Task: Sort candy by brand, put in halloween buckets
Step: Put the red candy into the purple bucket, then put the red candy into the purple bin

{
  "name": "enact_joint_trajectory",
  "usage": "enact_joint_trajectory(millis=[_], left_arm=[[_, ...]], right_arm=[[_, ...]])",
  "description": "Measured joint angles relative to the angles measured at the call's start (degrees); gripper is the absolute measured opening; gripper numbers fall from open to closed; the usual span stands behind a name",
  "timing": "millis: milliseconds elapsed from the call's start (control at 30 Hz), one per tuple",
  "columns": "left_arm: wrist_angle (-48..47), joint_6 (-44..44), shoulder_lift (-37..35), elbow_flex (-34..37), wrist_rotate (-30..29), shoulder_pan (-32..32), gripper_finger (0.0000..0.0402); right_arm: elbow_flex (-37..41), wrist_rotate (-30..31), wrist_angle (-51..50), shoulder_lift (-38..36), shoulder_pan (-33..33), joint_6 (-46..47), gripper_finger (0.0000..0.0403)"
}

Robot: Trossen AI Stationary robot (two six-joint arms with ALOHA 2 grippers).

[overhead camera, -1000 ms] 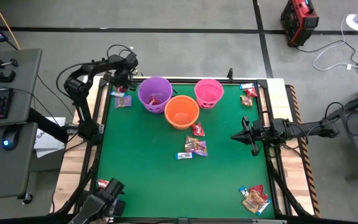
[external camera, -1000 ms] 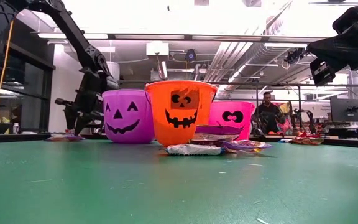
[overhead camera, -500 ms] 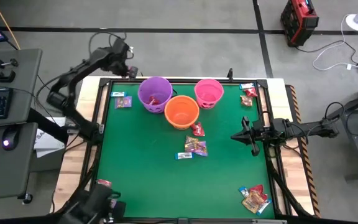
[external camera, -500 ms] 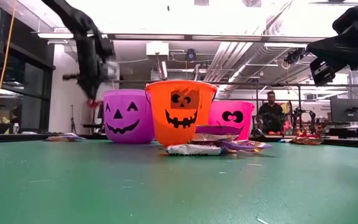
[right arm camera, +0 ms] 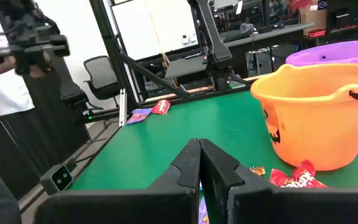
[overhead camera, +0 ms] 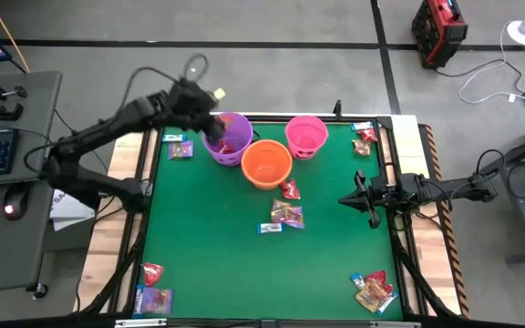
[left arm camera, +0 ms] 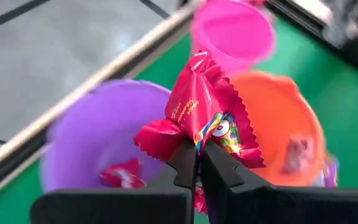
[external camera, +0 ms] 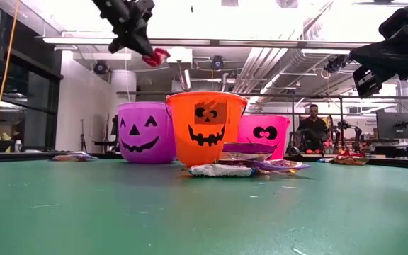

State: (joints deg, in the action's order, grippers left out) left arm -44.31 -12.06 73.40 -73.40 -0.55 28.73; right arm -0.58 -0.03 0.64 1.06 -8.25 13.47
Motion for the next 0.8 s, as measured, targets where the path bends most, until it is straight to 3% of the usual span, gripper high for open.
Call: enact_joint_trajectory(millis=[100,200,500,600,700,800], left_arm=[[0.77,-0.82,0.98,1.88,-8.97,-5.05,0.0005],[0.81,-1.38,1.45,2.60,-15.24,-5.63,0.0027],[0.98,-3.84,1.43,2.60,-8.12,-1.59,0.0159],[0.81,-5.28,0.88,2.49,-2.68,-1.33,0.0196],[0.95,-6.73,-0.87,2.43,2.53,-2.61,0.0216],[2.96,-7.06,-3.35,3.39,2.38,-6.08,0.0222]], right_arm=[[-0.02,0.01,0.00,0.00,0.00,0.00,0.0000],[-0.01,0.00,-0.01,0.00,0.00,-0.02,0.0000],[-0.02,0.01,0.00,-0.01,0.01,-0.01,0.0000],[0.00,0.00,-0.02,-0.01,0.01,-0.02,0.0000],[0.00,0.02,-0.02,0.00,0.00,0.00,0.0000],[-0.02,0.01,-0.01,-0.01,0.02,-0.02,0.0000]])
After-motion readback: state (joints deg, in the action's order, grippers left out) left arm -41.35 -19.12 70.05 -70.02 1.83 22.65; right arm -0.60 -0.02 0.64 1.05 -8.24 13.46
